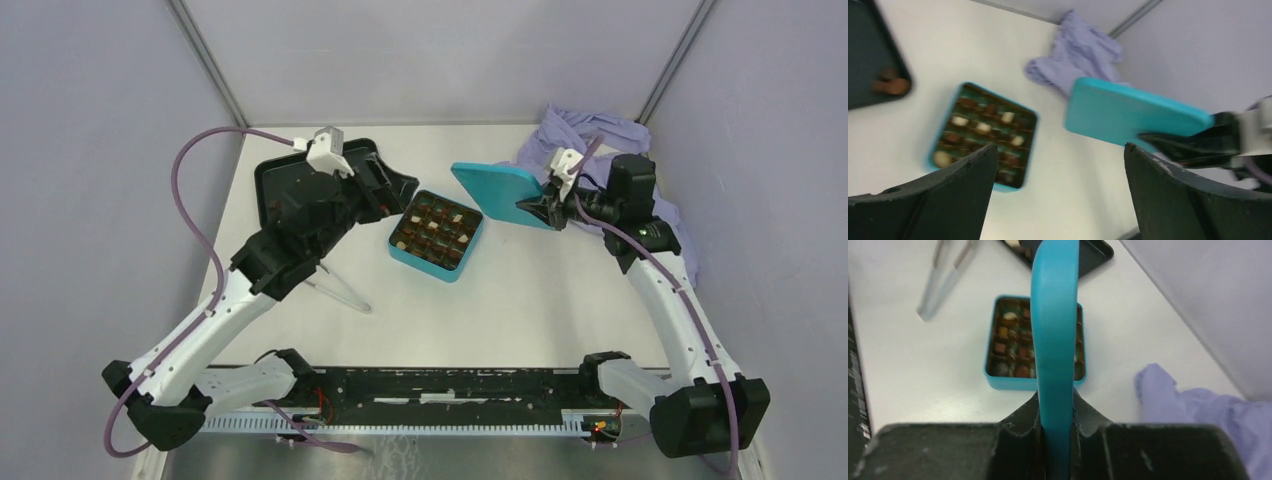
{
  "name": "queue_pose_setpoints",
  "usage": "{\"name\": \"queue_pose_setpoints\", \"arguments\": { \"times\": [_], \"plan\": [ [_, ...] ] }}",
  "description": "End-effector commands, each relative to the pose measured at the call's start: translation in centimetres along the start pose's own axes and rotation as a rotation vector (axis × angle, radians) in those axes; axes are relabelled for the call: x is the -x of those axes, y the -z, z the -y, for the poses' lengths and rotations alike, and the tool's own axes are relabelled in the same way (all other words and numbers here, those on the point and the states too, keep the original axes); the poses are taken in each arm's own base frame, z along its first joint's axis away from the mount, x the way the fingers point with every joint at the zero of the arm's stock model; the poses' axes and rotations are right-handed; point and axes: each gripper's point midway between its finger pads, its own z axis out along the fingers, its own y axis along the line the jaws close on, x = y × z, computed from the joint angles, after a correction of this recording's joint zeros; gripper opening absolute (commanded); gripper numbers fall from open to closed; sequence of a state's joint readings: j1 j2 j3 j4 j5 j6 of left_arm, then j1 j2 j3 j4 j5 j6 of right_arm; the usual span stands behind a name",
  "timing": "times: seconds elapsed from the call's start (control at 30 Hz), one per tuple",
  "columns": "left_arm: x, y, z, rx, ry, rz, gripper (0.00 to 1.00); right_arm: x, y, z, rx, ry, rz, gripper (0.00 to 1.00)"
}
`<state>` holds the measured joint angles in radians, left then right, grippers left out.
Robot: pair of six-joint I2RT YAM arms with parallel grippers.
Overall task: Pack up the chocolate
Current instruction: Pick up the box lid from the center of the board, then move the packing box to the center of the board.
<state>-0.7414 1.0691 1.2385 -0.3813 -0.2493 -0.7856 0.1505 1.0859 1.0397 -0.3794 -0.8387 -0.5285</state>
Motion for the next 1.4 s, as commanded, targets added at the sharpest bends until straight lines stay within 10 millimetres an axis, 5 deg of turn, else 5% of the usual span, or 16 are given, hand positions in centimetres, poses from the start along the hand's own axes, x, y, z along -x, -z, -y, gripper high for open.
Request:
{"name": "queue_pose_setpoints", "arguments": {
  "times": [0.0,0.1,0.23,0.4,0.7,0.93,1.37],
  "plan": [
    [-3.3,0.3,-10.2,0.295,-0.482,-0.135,1.0,2.9,1.6,-2.0,0.127,-0.276,0.22,0.0],
    [-3.6,-0.6,-13.6,0.365,-0.469,-0.181,0.94,1.1,1.9,-1.6,0.121,-0.469,0.26,0.0],
    [-3.8,-3.5,-17.8,0.37,-0.363,-0.247,0.7,-1.0,1.7,-1.4,0.082,-0.622,0.264,0.0],
    [-5.3,-7.0,-22.3,0.429,-0.352,-0.369,0.18,-1.9,1.3,-1.1,0.078,-0.704,0.26,0.0],
    [-12.1,-11.1,-26.0,0.403,-0.321,-0.623,0.05,-3.4,0.5,-1.7,0.093,-0.957,0.299,0.0],
    [-15.7,-12.4,-25.0,0.271,-0.234,-0.701,0.04,-5.1,-0.4,-1.7,0.095,-1.175,0.293,0.0],
    [-23.5,-12.2,-18.0,0.076,-0.241,-0.757,0.04,-5.4,-2.3,0.5,0.199,-1.285,0.274,0.0]
  ]
}}
